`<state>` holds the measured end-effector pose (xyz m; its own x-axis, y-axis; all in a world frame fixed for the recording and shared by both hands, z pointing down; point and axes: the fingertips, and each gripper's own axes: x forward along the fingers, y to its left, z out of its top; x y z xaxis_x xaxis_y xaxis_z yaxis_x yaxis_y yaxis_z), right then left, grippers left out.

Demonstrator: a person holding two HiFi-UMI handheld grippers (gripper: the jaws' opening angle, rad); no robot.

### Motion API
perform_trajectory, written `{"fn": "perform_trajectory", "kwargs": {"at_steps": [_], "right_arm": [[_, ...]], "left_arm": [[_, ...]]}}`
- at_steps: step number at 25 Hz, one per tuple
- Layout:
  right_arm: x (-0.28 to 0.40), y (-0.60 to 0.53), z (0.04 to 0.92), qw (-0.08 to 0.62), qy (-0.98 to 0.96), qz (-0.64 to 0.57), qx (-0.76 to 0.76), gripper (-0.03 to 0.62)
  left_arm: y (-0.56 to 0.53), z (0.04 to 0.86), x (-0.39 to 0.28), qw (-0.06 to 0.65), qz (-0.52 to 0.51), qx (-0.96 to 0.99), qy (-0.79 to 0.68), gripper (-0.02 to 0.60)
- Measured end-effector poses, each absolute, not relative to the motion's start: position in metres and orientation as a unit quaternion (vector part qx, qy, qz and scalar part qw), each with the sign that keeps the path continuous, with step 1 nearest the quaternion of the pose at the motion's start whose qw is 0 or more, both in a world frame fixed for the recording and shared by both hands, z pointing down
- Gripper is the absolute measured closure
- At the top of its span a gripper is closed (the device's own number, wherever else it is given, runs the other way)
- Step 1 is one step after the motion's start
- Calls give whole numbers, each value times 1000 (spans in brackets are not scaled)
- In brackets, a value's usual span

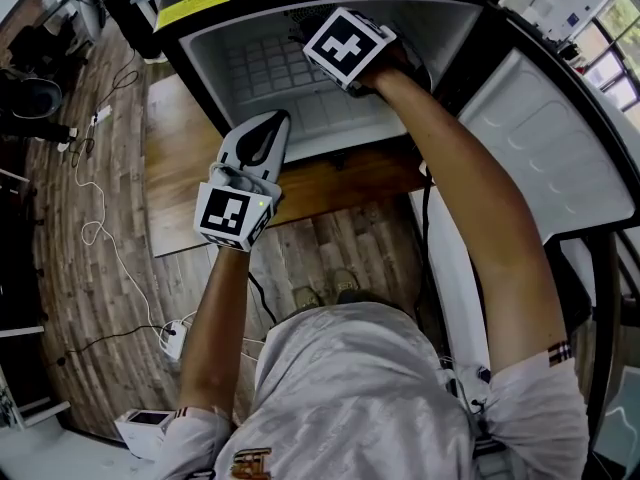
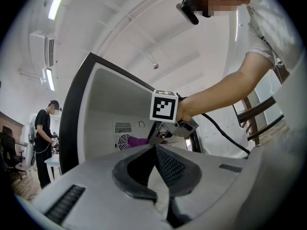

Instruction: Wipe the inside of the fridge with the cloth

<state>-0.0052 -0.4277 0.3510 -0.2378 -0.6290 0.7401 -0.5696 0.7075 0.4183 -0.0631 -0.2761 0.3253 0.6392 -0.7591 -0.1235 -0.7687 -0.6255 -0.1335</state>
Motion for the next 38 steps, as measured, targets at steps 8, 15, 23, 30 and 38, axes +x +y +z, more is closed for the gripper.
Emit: {"fn": "perform_trajectory", "kwargs": {"at_steps": [8,15,23,30,38], "right_arm": [[46,-444,350,485,-760,-16,432,479],[76,-455,350,492,-735,-15,466,479],[82,-456,347,493,-725,-21,481,479],[83,-454,343,485,-715,-52,500,478],[66,-431,324,459,-727,-93,503,479]], "left_arm": [[-276,327,-58,86,24,-904,417,583],[-276,328,-58,86,22,-905,416,581],[-273,327,-59,87,22,-905,417,581],[-272,326,-62,87,22,-903,420,581],[-272,329,-62,85,20,-903,421,581]]}}
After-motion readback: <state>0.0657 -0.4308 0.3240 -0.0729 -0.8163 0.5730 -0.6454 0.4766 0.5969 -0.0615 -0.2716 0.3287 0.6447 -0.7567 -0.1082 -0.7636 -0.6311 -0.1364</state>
